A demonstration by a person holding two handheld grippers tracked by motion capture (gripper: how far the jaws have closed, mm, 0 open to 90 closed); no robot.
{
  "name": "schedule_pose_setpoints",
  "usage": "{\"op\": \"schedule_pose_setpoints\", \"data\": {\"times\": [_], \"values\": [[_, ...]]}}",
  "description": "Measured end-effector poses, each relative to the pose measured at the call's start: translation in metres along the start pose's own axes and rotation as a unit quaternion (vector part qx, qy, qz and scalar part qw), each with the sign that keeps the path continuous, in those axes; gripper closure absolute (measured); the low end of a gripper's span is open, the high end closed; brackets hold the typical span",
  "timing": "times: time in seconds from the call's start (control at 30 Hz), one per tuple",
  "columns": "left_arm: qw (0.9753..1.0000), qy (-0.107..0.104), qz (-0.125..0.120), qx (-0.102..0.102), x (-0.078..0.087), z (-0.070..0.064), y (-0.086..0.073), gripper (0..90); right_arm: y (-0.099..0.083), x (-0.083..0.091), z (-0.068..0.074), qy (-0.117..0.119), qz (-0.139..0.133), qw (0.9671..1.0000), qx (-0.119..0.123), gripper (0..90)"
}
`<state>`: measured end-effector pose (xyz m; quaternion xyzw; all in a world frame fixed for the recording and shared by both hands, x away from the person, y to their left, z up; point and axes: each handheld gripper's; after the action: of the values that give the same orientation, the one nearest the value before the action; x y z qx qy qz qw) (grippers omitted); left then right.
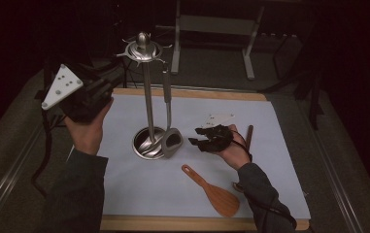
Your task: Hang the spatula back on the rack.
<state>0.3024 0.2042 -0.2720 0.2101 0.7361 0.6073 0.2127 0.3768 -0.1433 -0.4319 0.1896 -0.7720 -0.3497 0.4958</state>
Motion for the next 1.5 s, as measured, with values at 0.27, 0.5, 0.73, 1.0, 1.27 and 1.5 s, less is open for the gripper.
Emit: {"op": "schedule_pose_setpoints", "data": {"times": [0.27,0.5,0.73,1.0,1.27,1.5], "values": [[0.9994,0.033,0.000,-0.012,-0.015,0.002,0.015,90.0,-0.007,0.000,0.000,0.000,0.001,1.0000,-0.008,53.3],[0.9984,0.056,0.005,-0.005,-0.019,0.011,0.013,90.0,-0.010,0.002,-0.001,-0.003,-0.003,0.9999,-0.013,53.3],[0.9984,0.054,0.008,-0.009,-0.020,0.013,0.014,90.0,-0.013,0.001,-0.001,-0.002,-0.002,0.9999,-0.016,53.3],[0.9982,0.059,0.010,0.001,-0.021,0.021,0.017,90.0,-0.014,0.001,-0.002,-0.002,-0.002,0.9998,-0.018,53.3],[0.9982,0.058,0.011,0.003,-0.021,0.024,0.017,90.0,-0.017,0.002,-0.002,-0.003,-0.001,0.9998,-0.019,53.3],[0.9977,0.067,0.007,-0.006,-0.019,0.022,0.016,90.0,-0.016,-0.001,-0.002,-0.001,-0.002,0.9998,-0.022,53.8]]}}
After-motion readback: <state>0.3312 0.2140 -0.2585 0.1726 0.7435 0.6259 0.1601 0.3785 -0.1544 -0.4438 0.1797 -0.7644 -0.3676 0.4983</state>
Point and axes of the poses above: each handheld gripper's, and its own axes: x roughly backward along the jaws, y roughly out of its top, z roughly to its left, and after that the axes turned 14 degrees about x, right-handed
